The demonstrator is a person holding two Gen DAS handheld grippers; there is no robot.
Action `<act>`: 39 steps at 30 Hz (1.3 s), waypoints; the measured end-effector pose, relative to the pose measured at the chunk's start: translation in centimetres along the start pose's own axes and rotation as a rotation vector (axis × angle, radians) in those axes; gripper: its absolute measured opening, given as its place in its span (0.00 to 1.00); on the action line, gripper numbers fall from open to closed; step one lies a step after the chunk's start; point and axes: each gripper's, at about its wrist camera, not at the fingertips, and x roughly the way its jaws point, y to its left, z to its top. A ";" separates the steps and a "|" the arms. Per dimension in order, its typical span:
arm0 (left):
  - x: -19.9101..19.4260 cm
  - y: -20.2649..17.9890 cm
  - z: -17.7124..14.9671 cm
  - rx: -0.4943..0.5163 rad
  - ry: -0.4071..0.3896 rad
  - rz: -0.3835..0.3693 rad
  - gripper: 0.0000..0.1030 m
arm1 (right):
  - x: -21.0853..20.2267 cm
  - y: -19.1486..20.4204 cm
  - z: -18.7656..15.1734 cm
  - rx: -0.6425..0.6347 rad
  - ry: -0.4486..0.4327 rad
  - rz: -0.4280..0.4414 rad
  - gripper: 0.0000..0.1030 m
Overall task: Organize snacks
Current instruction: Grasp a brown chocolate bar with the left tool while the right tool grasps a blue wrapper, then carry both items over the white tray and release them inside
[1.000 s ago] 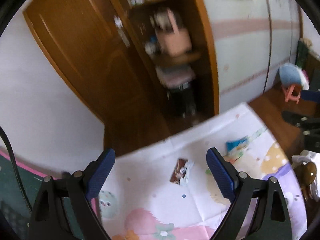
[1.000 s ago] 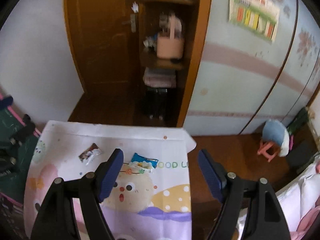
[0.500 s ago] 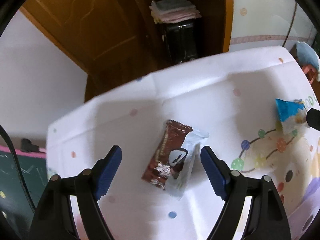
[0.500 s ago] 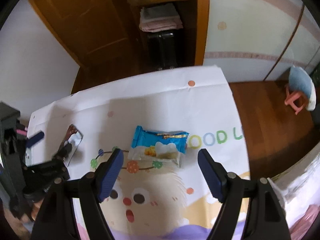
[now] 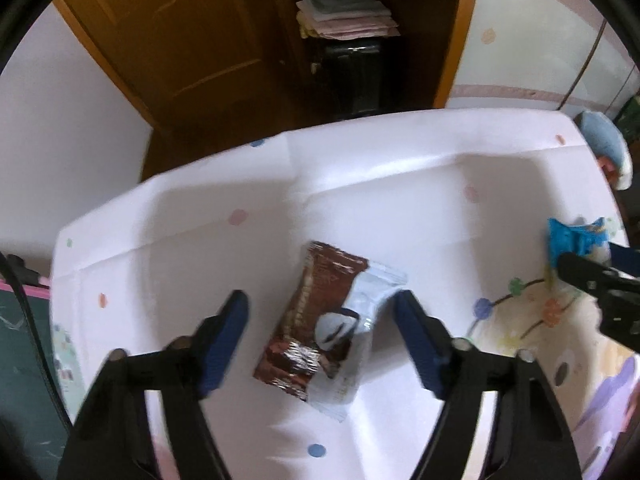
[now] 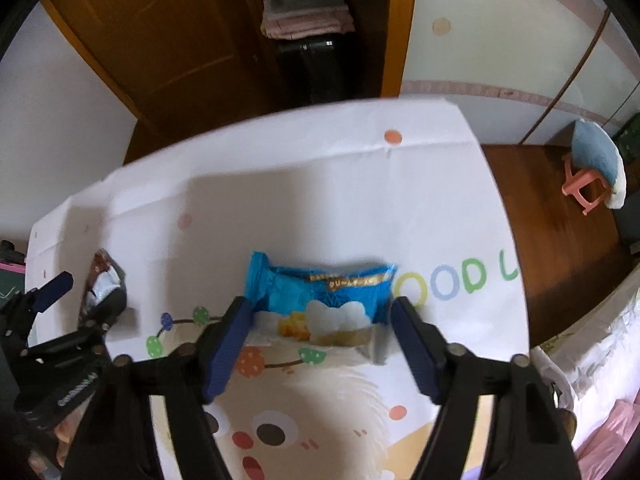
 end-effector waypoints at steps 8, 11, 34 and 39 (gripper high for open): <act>-0.7 -0.6 -0.9 0.008 -0.002 -0.040 0.33 | -0.8 0.9 -0.8 -0.063 0.014 0.019 0.39; -1.1 -0.5 -1.4 0.000 0.005 -0.029 0.31 | -1.0 1.2 -1.3 -0.082 0.022 0.031 0.37; -33.0 1.7 -13.9 -0.016 -0.265 -0.121 0.31 | -30.0 4.5 -16.5 -0.294 -0.321 0.179 0.36; -39.2 1.5 -20.2 0.017 -0.322 -0.163 0.31 | -35.9 5.1 -23.2 -0.367 -0.416 0.206 0.36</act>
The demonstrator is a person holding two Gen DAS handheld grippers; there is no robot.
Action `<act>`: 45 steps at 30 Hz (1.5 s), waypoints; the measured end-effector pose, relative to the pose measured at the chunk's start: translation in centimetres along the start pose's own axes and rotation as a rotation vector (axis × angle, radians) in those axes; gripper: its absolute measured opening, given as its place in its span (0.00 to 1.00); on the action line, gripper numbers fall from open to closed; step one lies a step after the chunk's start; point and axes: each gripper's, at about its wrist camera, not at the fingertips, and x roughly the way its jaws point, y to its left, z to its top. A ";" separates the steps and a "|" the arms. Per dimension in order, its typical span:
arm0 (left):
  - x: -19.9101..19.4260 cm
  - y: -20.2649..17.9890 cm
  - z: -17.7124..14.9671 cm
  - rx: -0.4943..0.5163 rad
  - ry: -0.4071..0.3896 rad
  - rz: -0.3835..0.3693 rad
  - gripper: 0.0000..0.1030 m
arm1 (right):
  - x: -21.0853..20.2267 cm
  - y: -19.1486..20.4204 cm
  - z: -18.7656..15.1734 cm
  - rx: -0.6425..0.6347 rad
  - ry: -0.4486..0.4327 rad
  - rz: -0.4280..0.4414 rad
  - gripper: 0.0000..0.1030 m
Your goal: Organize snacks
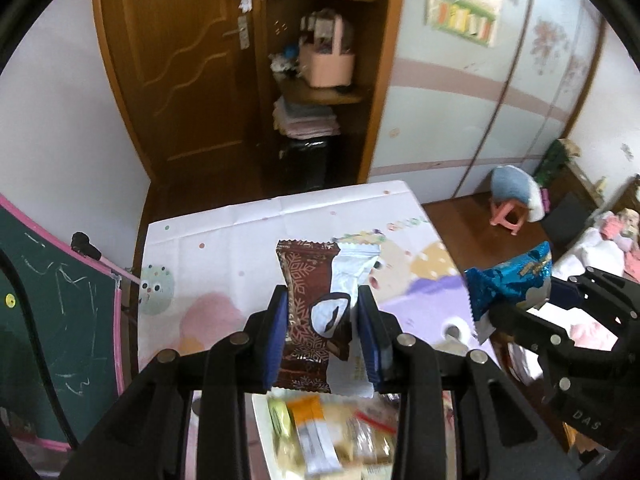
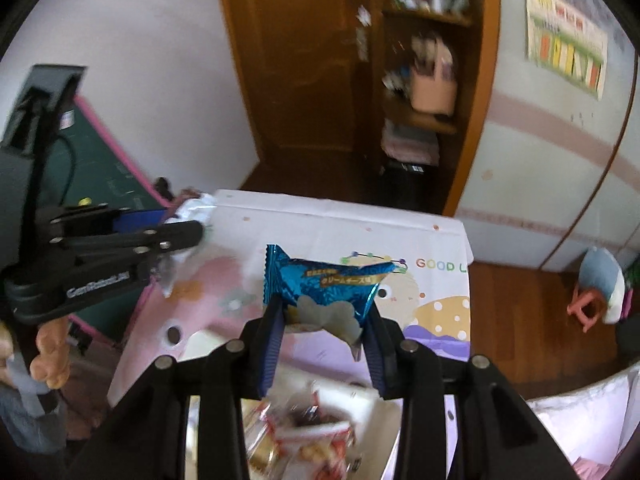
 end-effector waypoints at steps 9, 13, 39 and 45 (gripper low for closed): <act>-6.8 -2.4 -9.5 0.064 -0.067 -0.038 0.31 | -4.6 3.8 -8.1 -0.007 -0.044 0.064 0.37; -5.8 -3.3 -13.3 0.080 -0.065 -0.044 0.32 | -3.3 4.9 -12.4 -0.011 -0.030 -0.028 0.37; 2.3 -3.3 -23.1 -0.042 -0.015 0.029 0.93 | 2.8 1.8 -20.8 0.183 0.122 -0.130 0.61; 0.0 -2.7 -22.6 -0.069 -0.085 0.080 1.00 | 1.0 2.7 -19.8 0.161 0.052 -0.154 0.61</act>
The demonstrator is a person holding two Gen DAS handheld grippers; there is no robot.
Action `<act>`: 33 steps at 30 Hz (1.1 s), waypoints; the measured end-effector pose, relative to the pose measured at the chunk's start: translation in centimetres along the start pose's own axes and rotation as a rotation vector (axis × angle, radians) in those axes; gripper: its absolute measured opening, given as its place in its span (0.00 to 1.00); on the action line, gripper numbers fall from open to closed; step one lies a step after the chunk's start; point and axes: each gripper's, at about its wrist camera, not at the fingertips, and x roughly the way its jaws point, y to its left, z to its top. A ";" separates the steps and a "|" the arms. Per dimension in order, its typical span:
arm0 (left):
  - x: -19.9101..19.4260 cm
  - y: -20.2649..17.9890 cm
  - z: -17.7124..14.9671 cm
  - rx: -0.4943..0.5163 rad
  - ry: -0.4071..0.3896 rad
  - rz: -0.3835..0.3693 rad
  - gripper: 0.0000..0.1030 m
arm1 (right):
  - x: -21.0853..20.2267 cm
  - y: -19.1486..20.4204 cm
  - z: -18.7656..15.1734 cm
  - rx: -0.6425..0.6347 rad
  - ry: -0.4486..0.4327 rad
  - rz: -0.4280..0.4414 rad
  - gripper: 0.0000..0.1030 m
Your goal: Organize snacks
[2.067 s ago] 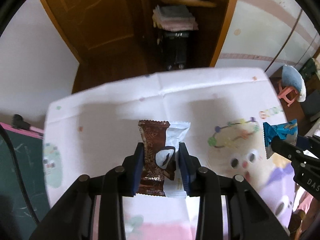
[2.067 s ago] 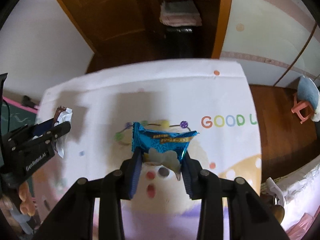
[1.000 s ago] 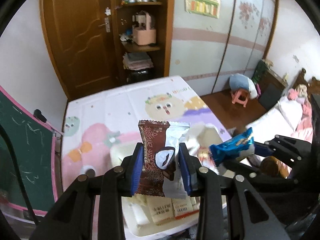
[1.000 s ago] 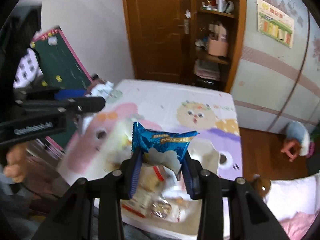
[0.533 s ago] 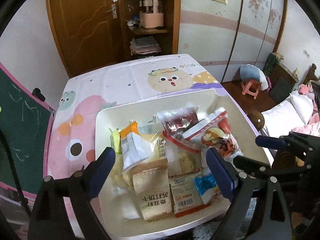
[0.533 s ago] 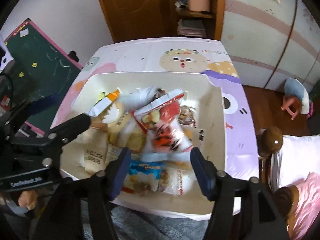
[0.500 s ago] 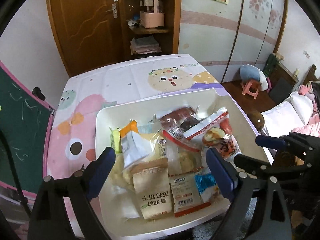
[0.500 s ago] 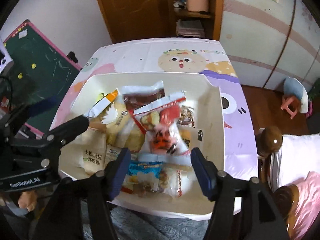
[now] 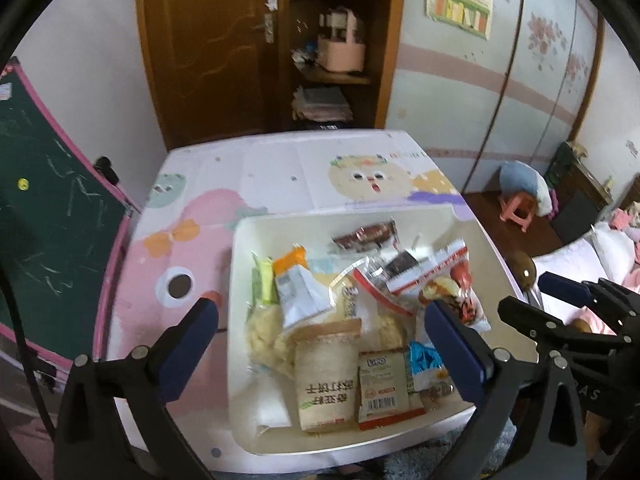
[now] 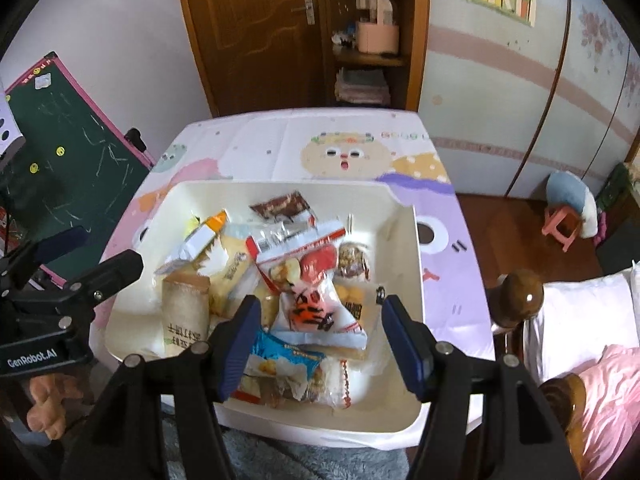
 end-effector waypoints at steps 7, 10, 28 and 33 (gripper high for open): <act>-2.8 0.5 1.3 -0.027 -0.049 0.036 1.00 | -3.4 0.8 1.5 -0.021 -0.092 0.016 0.61; -4.2 0.5 1.8 -0.027 -0.075 0.071 1.00 | -4.3 1.1 1.8 -0.018 -0.108 0.035 0.61; -7.5 -0.6 3.2 -0.017 -0.076 0.184 1.00 | -8.1 2.8 2.9 0.022 -0.195 -0.021 0.73; -6.3 -0.2 3.3 -0.033 -0.033 0.176 1.00 | -7.4 2.7 3.2 0.028 -0.187 -0.030 0.73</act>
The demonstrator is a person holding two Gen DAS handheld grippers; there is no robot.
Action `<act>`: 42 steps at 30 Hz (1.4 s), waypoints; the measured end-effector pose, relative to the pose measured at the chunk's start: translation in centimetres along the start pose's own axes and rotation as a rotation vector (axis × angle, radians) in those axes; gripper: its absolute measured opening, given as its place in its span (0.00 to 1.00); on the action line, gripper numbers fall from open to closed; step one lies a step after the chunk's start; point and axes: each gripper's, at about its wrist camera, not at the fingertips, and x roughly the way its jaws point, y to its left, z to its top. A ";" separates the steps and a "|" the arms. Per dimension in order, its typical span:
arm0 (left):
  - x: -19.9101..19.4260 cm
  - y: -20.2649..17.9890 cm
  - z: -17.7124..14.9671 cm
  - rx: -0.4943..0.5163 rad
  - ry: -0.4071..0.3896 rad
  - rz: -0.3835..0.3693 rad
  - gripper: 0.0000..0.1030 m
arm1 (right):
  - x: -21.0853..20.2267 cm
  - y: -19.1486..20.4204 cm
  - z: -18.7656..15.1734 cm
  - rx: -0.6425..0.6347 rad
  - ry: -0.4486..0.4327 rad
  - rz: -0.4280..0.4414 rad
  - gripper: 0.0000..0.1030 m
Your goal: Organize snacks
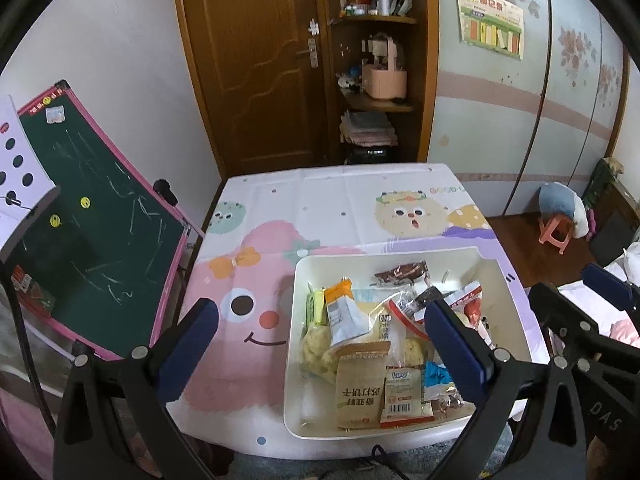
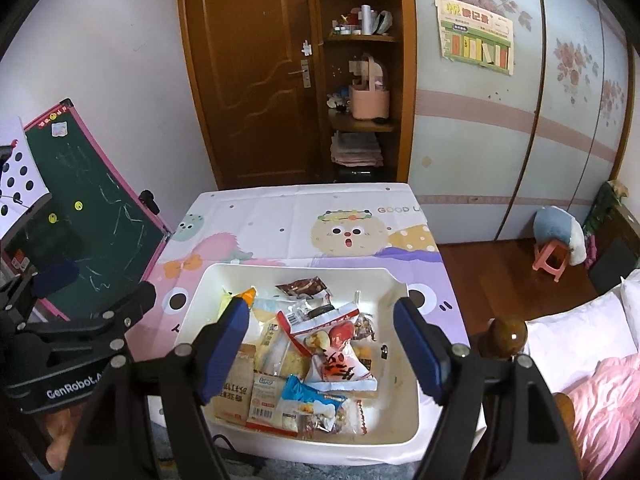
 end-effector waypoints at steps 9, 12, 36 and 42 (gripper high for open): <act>1.9 0.3 0.1 -0.007 0.047 -0.011 1.00 | 1.0 0.0 0.0 0.004 0.013 0.019 0.73; 2.4 0.3 0.1 -0.007 0.059 -0.013 1.00 | 1.5 0.1 -0.1 0.008 0.026 0.022 0.73; 3.6 0.3 -0.5 -0.014 0.091 -0.024 1.00 | 2.6 0.4 -0.7 0.013 0.060 0.033 0.73; 3.8 0.0 -0.9 -0.010 0.098 -0.027 1.00 | 2.7 0.4 -0.7 0.013 0.062 0.033 0.73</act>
